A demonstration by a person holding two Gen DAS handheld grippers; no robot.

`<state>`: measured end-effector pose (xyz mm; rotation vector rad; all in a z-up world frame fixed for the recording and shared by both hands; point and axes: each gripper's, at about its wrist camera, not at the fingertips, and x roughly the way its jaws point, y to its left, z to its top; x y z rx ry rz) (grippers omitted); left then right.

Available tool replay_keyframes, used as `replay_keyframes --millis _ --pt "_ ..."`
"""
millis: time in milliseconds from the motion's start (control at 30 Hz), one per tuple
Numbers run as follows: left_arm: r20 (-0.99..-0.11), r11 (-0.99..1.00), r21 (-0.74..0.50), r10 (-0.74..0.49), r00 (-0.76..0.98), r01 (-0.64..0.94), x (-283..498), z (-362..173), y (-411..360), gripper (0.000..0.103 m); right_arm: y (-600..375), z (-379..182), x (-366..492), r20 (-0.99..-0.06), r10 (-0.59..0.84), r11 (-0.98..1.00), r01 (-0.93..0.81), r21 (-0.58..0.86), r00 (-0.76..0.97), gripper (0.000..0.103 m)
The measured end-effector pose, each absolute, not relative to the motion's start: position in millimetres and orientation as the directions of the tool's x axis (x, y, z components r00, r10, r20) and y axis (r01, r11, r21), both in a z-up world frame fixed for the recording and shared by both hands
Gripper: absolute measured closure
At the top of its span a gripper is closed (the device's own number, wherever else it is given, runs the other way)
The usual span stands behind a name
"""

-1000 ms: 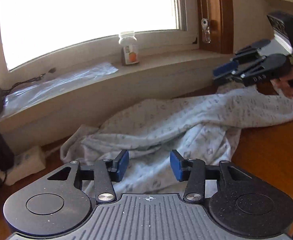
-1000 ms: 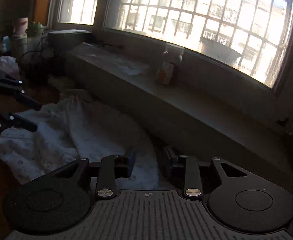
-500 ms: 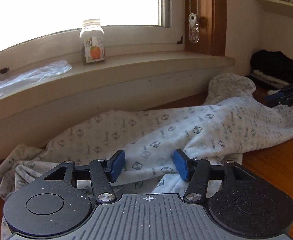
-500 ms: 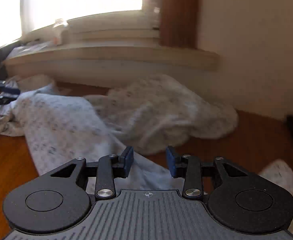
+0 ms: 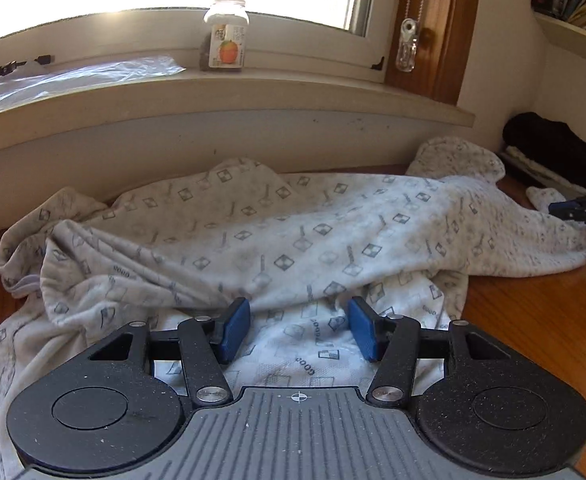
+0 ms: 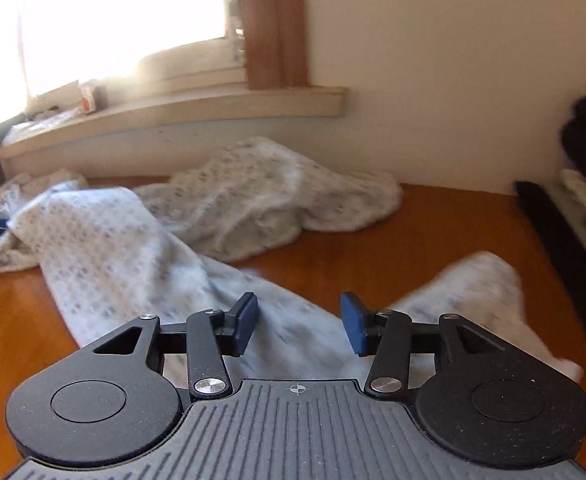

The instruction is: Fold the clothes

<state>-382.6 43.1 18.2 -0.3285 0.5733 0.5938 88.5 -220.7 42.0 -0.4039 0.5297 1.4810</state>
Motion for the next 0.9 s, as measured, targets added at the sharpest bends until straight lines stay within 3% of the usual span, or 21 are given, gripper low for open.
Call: replay_keyframes --millis 233,467,533,733,800,833,867,900 --pt "-0.594 0.786 -0.088 0.451 0.666 -0.612 -386 19 34 0.043 -255 37 111 -0.560 0.819 0.163 -0.987 0.017 0.125 0.051" --pt "-0.593 0.784 -0.047 0.477 0.649 -0.619 -383 20 31 0.040 -275 35 118 -0.482 0.821 0.314 -0.947 -0.068 0.307 0.041" --pt "-0.594 0.784 -0.043 0.478 0.647 -0.619 -383 20 31 0.040 -277 30 125 -0.506 0.809 0.318 -0.947 -0.050 0.298 0.037" --pt "-0.596 0.781 -0.067 0.467 0.653 -0.621 -385 19 35 0.039 -279 13 135 -0.538 0.812 0.289 -0.957 0.032 0.227 0.037" --pt "-0.595 0.781 -0.055 0.474 0.649 -0.622 -384 20 34 0.039 -278 11 134 -0.528 0.821 0.273 -0.962 0.026 0.218 0.039" --pt "-0.594 0.782 -0.045 0.480 0.646 -0.622 -384 20 33 0.039 -278 11 133 -0.523 0.827 0.259 -0.965 0.029 0.206 0.048" --pt "-0.593 0.782 -0.036 0.485 0.643 -0.623 -383 20 32 0.039 -279 12 131 -0.521 0.833 0.235 -0.972 0.028 0.186 0.065" --pt "-0.591 0.782 -0.027 0.490 0.641 -0.623 -383 20 31 0.039 -280 12 129 -0.520 0.839 0.207 -0.978 0.025 0.164 0.076"
